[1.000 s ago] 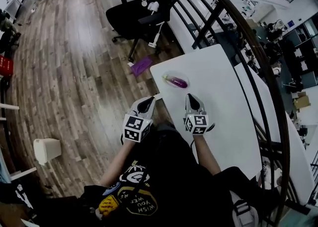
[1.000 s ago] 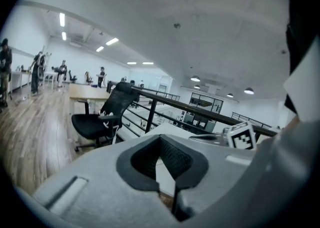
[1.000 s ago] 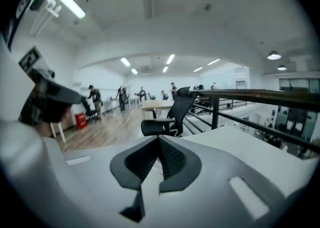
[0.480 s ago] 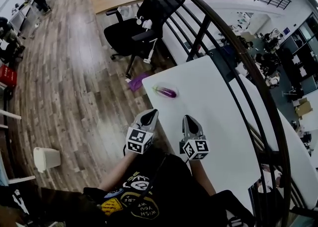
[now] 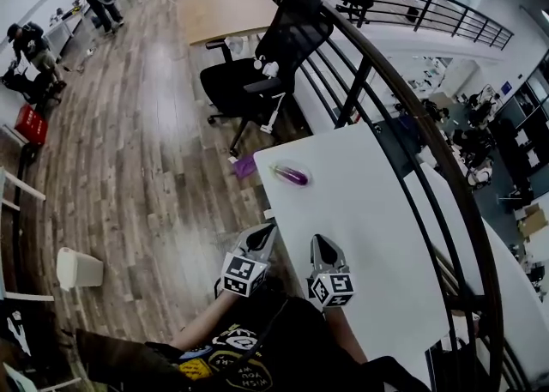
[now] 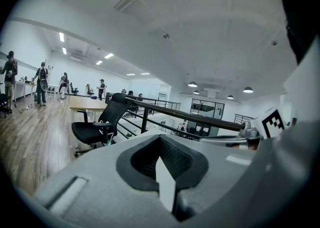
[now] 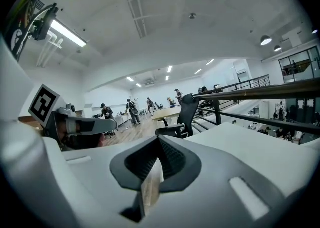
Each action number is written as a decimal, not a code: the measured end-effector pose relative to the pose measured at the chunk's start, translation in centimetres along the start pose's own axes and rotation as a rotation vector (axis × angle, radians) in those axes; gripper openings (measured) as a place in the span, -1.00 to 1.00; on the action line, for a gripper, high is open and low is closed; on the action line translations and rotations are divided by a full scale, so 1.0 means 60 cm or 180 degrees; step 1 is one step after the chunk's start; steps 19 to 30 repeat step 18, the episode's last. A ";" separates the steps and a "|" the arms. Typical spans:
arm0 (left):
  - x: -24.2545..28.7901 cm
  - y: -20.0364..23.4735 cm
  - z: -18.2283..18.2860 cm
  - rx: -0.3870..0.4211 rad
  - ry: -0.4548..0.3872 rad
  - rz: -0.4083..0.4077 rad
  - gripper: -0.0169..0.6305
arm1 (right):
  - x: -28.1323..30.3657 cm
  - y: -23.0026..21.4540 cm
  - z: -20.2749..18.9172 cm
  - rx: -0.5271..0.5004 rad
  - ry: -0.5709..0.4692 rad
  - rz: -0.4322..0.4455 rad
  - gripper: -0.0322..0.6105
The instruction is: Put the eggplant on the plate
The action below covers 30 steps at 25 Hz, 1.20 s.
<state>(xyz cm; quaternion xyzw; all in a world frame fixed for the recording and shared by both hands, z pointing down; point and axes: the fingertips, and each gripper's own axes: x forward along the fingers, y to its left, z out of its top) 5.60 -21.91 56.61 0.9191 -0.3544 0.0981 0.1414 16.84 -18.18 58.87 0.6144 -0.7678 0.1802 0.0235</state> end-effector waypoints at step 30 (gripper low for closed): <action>-0.026 -0.031 0.011 0.0159 -0.0026 0.0036 -0.94 | -0.022 0.030 0.012 -0.0065 -0.0016 0.0258 -0.89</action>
